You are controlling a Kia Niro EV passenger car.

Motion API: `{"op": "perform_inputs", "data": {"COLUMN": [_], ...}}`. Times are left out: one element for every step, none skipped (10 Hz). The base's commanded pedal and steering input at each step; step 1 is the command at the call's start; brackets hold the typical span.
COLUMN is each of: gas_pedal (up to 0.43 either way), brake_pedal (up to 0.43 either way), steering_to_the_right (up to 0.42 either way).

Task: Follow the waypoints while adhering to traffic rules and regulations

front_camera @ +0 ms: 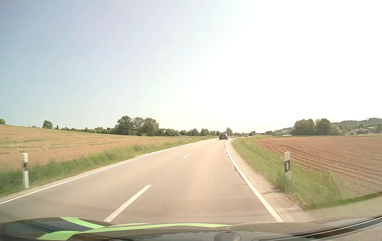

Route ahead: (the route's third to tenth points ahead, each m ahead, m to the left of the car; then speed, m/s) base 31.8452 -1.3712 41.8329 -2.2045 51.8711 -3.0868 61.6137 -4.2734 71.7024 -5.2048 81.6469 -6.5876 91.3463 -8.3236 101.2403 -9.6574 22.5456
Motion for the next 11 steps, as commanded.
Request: {"op": "perform_inputs", "data": {"gas_pedal": [0.059,0.059,0.059,0.059,0.039,0.0,0.0,0.0,0.0,0.0,0.0], "brake_pedal": [0.0,0.0,0.0,0.0,0.0,0.0,0.0,0.0,0.0,0.0,0.0], "steering_to_the_right": [0.008,0.008,0.008,0.008,0.008,0.008,0.008,0.009,0.011,0.015,0.016]}}
